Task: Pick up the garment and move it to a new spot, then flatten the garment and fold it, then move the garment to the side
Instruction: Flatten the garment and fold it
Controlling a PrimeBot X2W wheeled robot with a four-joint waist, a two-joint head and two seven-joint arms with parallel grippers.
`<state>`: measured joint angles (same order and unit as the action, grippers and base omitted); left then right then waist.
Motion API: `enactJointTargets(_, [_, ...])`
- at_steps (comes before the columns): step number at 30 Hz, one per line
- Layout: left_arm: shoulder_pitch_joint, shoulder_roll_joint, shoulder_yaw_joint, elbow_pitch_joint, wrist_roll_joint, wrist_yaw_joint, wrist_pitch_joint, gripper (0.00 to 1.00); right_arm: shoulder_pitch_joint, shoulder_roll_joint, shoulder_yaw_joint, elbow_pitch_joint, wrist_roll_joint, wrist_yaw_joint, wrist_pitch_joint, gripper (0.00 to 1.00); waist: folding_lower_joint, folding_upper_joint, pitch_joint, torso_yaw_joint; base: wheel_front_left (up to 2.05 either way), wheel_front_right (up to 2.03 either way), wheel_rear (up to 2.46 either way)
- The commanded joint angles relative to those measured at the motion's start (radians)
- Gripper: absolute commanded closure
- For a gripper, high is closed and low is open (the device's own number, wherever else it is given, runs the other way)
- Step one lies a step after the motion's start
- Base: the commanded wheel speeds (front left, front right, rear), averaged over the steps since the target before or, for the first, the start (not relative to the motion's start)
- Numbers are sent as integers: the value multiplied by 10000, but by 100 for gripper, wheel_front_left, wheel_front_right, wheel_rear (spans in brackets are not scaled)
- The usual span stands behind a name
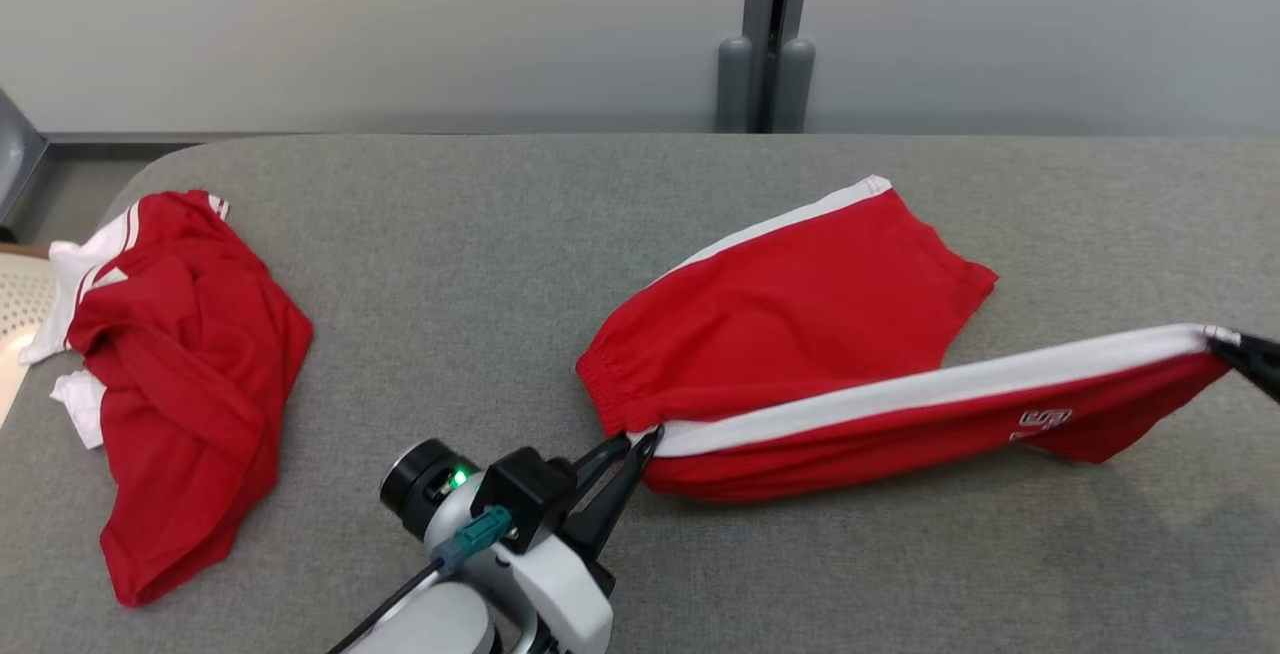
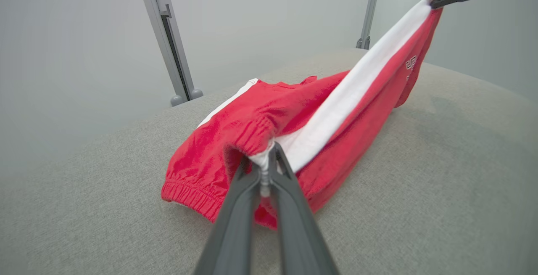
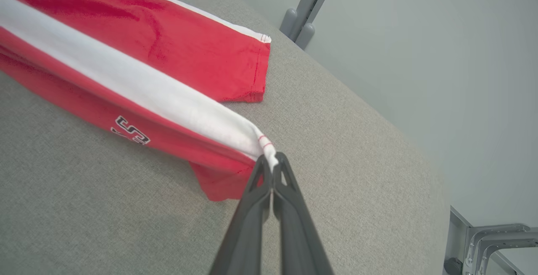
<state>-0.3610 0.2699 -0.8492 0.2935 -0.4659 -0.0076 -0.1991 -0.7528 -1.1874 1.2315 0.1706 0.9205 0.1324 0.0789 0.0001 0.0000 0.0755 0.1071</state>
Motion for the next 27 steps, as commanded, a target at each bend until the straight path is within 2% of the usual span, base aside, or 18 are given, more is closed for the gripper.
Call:
enactJointTargets(1, [-330,-72,76,4,-11,38,14,100,-341,-6,-51,110,-125,-29,-34,100,-1,0,477,390,0,0,0])
enactJointTargets(16, [-2396,-1722,270,1542,-108,-156,-404,100,-3521,230,425,1007,-761,-28,1159,100,-1,0,2361,1737,0,0,0])
enactJointTargets(27, [-3656,-2155,96,2490,-291,-228,-637,100,-4718,524,491,1276,-821,-28,1534,100,-1,0,3270,2305,0,0,0])
